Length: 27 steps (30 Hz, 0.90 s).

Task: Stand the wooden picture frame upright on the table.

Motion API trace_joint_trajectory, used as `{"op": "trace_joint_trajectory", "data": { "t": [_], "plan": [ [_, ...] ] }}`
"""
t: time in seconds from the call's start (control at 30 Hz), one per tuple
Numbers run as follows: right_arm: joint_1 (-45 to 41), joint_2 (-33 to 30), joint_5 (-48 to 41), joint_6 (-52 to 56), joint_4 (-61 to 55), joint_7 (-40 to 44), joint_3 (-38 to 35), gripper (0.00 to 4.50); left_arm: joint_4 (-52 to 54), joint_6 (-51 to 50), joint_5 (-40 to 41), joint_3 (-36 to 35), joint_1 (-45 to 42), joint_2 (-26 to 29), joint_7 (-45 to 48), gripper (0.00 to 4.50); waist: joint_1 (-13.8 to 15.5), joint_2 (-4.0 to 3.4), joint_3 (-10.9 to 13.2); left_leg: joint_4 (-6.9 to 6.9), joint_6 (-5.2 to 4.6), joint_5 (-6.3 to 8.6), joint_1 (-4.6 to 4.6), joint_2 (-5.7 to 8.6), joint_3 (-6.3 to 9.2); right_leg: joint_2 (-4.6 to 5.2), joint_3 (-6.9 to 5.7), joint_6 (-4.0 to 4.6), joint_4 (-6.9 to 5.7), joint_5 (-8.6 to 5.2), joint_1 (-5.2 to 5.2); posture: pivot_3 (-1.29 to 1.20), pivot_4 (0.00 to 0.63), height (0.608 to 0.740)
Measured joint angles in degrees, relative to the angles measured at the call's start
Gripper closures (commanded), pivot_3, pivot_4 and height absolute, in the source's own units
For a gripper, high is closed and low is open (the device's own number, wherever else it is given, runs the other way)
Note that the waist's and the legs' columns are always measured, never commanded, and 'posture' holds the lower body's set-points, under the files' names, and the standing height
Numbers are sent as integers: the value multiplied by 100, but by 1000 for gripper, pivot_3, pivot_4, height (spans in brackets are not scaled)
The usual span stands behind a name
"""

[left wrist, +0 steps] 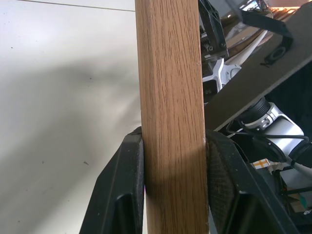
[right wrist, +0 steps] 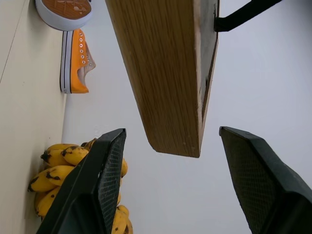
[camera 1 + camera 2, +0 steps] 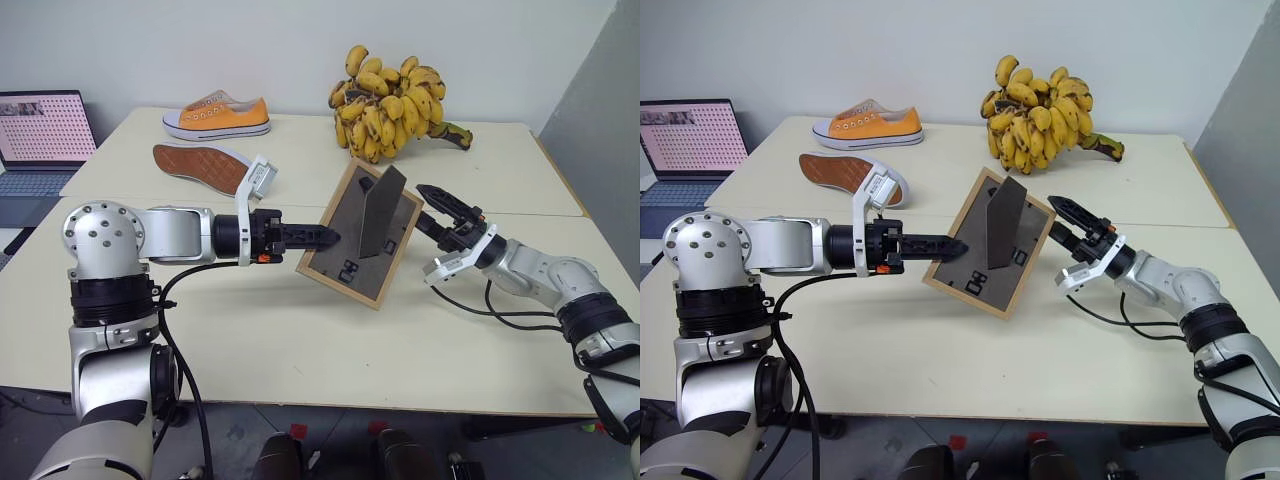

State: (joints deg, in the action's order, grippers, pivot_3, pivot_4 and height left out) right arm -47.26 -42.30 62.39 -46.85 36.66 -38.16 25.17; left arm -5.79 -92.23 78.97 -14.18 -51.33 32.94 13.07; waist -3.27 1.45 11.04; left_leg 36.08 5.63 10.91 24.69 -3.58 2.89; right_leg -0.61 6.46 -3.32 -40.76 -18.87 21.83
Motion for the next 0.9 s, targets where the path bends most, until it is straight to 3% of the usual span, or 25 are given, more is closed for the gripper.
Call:
{"op": "trace_joint_trajectory", "data": {
  "t": [0.2, 0.53, 0.63, 0.77, 0.9],
  "plan": [
    [128, 291, 1, 7, -445, -35, 162, 1288, -89, 0, 124, 12, -51, -10, -151, 3200, 1, 0, 0, 0, 3, -3, -1, 2, 3, 0, -1, 0, -3, 0, 0, 0, 150, 740],
    [187, 255, -6, 36, -505, -49, 168, 1288, -153, 0, 161, 19, -73, -9, -234, 3200, 2, 0, 0, 0, 0, -3, -1, 4, 3, 1, -1, 0, -4, 0, 0, 0, 150, 740],
    [185, 196, -9, 3, -472, -59, 168, 1744, -153, 0, 175, 19, -73, -9, -239, 3200, 2, 0, 0, 0, 0, -3, -1, 4, 3, 1, -1, 0, -4, 0, -1, 0, 150, 740],
    [185, 193, -10, -8, -435, -66, 178, 2723, -158, 1, 233, 16, -96, -10, -235, 3200, 2, 0, 0, 0, 0, -3, -1, 4, 3, 1, -1, 0, -4, 0, -1, 0, 150, 740],
    [180, 193, -15, -13, -437, -134, 178, 2994, -205, 2, 279, -23, -95, -10, -228, 3200, 2, 0, 0, 0, 0, -3, -1, 4, 3, 1, -1, 0, -5, 0, -1, 0, 150, 740]
  ]
}}
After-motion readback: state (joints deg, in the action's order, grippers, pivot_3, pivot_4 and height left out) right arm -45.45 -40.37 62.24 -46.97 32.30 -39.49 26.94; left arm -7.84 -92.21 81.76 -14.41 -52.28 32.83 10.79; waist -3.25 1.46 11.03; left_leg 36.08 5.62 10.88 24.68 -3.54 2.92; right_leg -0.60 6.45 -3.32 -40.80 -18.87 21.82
